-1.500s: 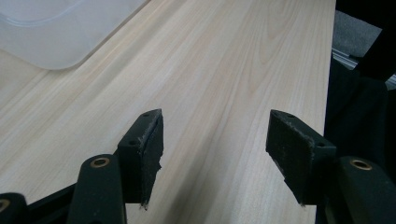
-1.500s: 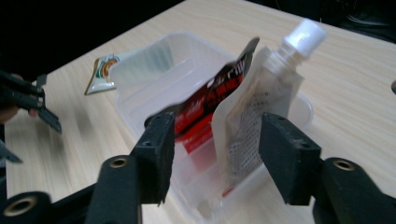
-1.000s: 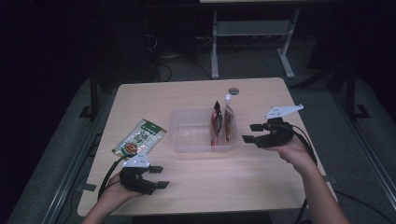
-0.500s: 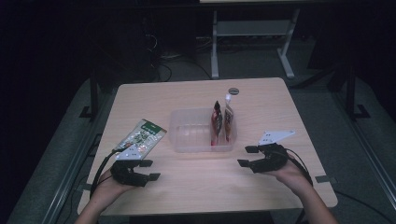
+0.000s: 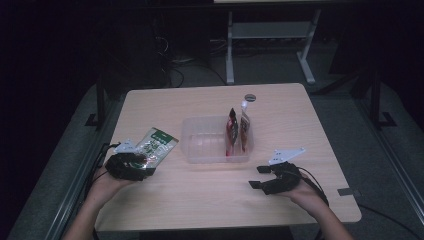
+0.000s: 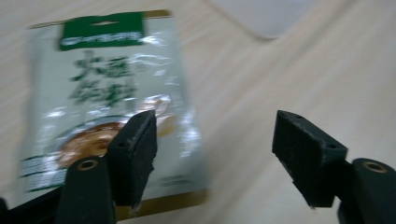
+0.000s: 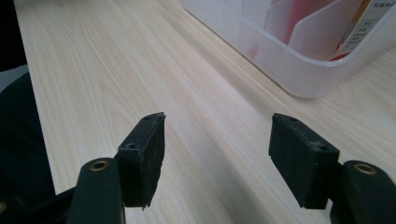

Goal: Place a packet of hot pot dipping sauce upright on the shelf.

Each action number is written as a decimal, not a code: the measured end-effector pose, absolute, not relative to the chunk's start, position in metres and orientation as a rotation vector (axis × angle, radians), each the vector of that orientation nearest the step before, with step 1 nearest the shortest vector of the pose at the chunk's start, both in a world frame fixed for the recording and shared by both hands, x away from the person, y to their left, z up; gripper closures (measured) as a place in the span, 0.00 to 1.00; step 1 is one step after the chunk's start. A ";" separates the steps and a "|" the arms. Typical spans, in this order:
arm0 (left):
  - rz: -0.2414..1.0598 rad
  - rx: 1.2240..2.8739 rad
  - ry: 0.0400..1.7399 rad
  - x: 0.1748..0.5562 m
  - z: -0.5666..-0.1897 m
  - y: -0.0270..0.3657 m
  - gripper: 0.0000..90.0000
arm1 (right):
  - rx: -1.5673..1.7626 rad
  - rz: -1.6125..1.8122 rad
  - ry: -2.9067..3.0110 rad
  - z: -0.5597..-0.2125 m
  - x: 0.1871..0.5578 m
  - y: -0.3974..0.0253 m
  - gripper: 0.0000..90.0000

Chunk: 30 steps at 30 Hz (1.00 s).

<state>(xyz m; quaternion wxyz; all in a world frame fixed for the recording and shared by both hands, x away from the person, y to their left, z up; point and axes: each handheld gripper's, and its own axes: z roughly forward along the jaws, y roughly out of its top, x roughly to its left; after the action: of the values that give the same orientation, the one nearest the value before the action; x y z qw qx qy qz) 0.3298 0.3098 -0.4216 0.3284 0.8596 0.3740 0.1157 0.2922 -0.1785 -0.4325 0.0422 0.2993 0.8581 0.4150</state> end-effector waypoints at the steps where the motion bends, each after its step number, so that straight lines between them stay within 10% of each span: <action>1: 0.301 2.249 0.992 0.333 -0.422 0.312 0.30 | 0.913 1.265 2.628 -0.432 0.292 -0.178 0.40; 30: 0.314 2.209 1.177 0.388 -0.462 0.353 0.12 | 0.904 1.195 2.647 -0.434 0.287 -0.180 0.40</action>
<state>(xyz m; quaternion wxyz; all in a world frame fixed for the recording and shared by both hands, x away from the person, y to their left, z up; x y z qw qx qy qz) 0.3882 0.3527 -0.4618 0.3045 0.8341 0.4444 0.1186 0.2872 -0.1797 -0.4343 0.0500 0.2967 0.8691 0.3925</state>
